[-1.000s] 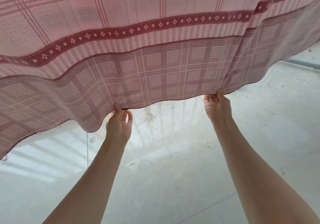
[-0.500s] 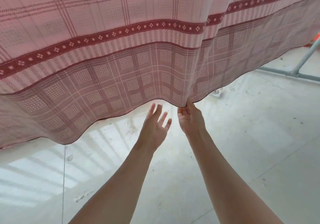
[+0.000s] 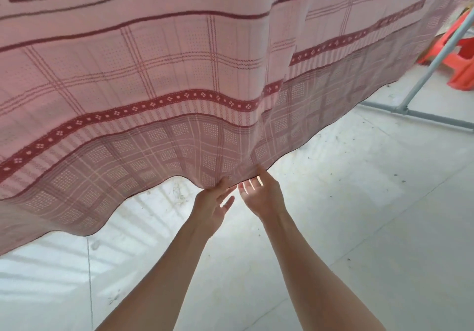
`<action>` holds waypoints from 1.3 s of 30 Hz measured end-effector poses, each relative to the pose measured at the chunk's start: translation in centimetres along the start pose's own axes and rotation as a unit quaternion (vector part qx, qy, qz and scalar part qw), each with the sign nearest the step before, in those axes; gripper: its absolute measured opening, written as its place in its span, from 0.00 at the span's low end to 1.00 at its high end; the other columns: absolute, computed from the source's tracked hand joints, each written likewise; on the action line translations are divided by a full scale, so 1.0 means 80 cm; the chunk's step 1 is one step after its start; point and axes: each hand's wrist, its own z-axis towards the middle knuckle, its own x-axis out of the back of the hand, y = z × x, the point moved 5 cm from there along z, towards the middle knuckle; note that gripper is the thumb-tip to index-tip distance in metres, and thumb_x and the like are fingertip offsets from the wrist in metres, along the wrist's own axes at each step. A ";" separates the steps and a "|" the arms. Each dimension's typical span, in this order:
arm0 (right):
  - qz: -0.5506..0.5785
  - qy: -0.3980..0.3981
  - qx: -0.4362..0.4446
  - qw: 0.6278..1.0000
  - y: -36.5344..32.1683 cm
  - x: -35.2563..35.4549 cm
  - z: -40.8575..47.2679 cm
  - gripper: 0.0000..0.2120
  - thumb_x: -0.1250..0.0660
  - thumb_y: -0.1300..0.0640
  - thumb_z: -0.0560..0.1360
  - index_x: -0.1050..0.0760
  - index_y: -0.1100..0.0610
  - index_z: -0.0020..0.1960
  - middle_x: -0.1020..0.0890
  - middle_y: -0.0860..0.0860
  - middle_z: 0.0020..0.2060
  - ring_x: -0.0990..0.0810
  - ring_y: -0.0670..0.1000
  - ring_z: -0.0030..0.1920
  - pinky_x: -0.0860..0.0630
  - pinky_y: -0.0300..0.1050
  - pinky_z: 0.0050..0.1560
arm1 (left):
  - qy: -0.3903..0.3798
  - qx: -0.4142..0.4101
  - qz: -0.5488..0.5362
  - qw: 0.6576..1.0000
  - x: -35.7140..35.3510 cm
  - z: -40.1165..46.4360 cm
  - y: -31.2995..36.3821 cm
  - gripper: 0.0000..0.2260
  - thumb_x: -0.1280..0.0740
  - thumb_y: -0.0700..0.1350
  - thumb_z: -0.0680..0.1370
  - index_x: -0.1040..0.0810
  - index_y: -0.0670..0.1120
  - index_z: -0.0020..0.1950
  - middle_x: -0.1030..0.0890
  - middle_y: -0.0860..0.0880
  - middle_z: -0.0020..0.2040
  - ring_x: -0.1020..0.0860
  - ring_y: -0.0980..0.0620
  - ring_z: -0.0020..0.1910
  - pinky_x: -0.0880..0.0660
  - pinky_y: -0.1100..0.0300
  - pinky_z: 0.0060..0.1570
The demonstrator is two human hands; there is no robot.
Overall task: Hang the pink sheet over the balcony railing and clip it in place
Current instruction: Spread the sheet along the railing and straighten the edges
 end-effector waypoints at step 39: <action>0.045 -0.071 0.094 0.992 -0.318 0.114 0.114 0.06 0.39 0.62 0.78 0.26 0.63 0.51 0.16 0.53 0.40 0.17 0.47 0.43 0.23 0.41 0.44 | 0.220 -0.258 -0.206 0.918 -0.036 0.065 -0.011 0.05 0.40 0.43 0.81 0.26 0.50 0.50 0.23 0.53 0.48 0.24 0.56 0.48 0.29 0.54 0.59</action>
